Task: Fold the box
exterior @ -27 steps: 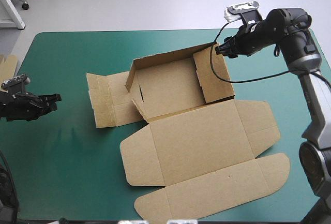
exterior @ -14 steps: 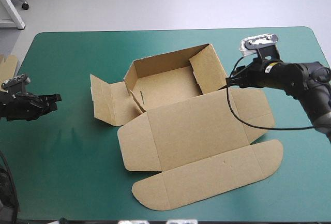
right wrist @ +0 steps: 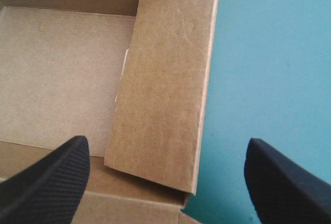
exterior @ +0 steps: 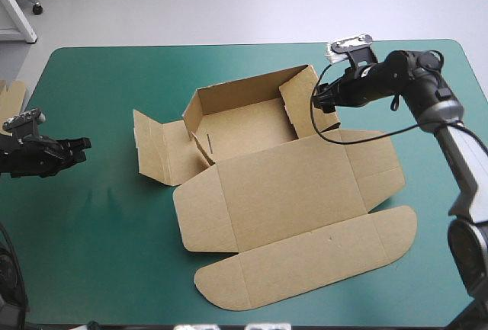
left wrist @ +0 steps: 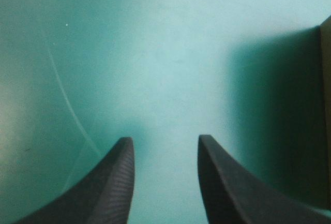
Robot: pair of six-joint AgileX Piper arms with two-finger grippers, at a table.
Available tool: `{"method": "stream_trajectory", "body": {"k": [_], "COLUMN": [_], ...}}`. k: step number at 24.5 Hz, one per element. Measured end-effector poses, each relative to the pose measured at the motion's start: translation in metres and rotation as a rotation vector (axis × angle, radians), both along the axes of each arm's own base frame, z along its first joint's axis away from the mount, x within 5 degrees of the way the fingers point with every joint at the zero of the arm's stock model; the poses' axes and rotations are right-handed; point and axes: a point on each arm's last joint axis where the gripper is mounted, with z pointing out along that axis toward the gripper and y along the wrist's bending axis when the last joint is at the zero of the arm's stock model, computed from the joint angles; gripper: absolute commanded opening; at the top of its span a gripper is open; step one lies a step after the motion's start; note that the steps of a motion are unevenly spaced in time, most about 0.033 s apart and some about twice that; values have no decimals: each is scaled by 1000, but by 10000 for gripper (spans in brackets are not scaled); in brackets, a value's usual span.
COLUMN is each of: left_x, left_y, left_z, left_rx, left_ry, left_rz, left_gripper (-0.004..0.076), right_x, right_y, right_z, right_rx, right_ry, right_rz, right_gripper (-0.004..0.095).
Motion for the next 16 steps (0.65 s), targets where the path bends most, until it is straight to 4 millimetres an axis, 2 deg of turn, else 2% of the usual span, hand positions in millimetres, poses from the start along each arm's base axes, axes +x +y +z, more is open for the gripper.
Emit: {"method": "stream_trajectory", "body": {"k": [1,3,7,13,16], "left_x": [0,0,0,0,0], "left_y": [0,0,0,0,0], "left_z": [0,0,0,0,0], "left_rx": [-1,-1,0,-1,-1], "left_ry": [0,0,-1,0,0], "left_rz": [0,0,1,0,0], "left_gripper": [288,288,288,288,288], "right_x": [16,35,62,81,87], "right_y": [3,7,25,39,38], "right_z": [-9,-21,-41,-60,-78], "right_rx": [-18,-58,-155,-160,-184], "right_ry": [44,81,112,147,193], "right_rz": [9,18,32,20,10], "right_gripper": [746,731,714,706,608]}}
